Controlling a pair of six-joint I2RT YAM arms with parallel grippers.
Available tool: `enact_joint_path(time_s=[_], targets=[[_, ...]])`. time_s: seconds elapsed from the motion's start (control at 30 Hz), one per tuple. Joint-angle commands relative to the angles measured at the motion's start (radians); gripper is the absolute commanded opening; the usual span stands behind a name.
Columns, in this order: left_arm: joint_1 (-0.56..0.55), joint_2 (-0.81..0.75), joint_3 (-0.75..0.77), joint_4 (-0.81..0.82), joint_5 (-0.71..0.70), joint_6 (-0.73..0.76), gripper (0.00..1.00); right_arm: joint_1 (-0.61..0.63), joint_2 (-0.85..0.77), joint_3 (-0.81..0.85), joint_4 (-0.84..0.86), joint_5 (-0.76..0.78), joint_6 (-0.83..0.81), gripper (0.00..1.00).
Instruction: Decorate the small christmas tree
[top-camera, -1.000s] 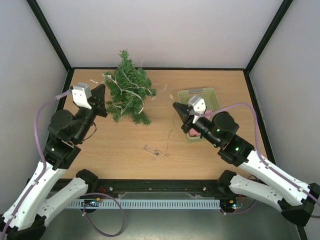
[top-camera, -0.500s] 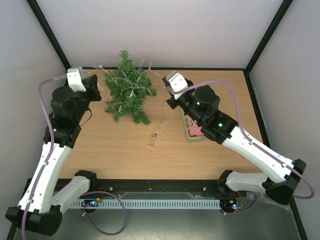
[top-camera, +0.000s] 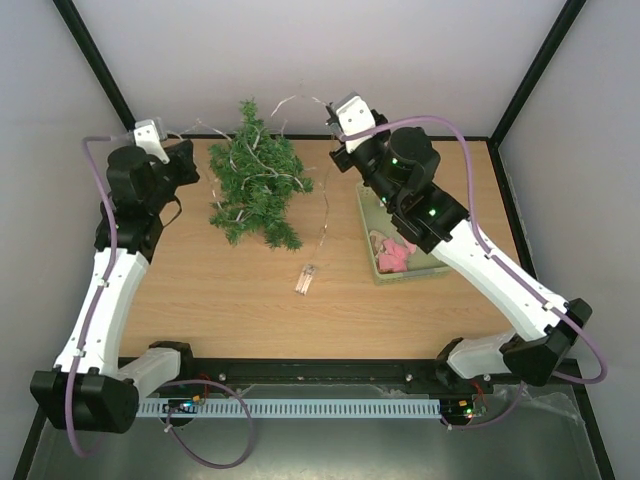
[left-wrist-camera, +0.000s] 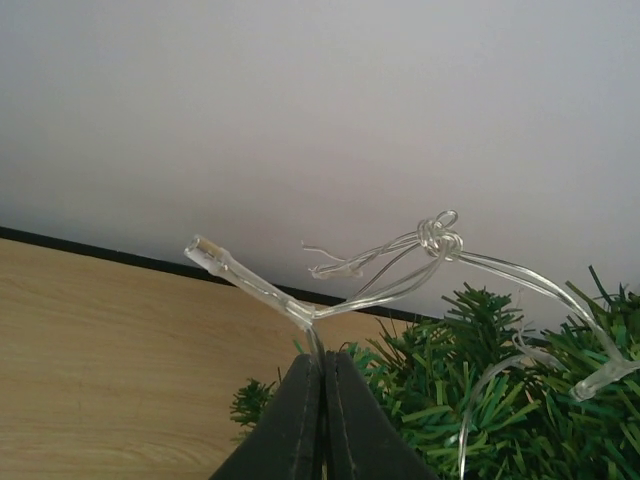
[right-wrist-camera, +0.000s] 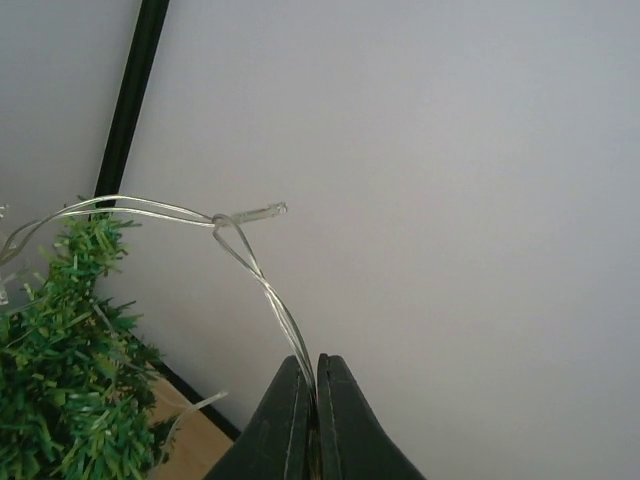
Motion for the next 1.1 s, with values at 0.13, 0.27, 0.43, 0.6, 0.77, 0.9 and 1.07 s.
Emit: enact_joint_path(time_s=[0.13,0.27,0.43,0.6,0.77,0.9,1.07], targets=[[0.046,0.032,0.044,0.081,0.076,-0.017,0.02,-0.052,0.084,0.161,0.082,-0.059,-0.019,0.02],[0.058,0.051,0.051,0.094,0.095,-0.026,0.02,-0.066,0.112,0.188,0.130,-0.037,-0.007,0.02],[0.083,0.071,0.056,0.104,0.105,-0.053,0.02,-0.099,0.154,0.245,0.144,-0.032,0.031,0.02],[0.105,0.102,0.069,0.122,0.129,-0.073,0.02,-0.135,0.230,0.358,0.077,-0.033,0.052,0.02],[0.113,0.160,0.108,0.112,0.145,-0.069,0.02,-0.189,0.325,0.467,-0.011,-0.012,0.087,0.02],[0.118,0.217,0.137,0.090,0.144,-0.057,0.02,-0.232,0.399,0.533,-0.110,0.014,0.110,0.02],[0.129,0.285,0.174,0.054,0.141,-0.046,0.02,-0.265,0.448,0.538,-0.186,0.014,0.140,0.02]])
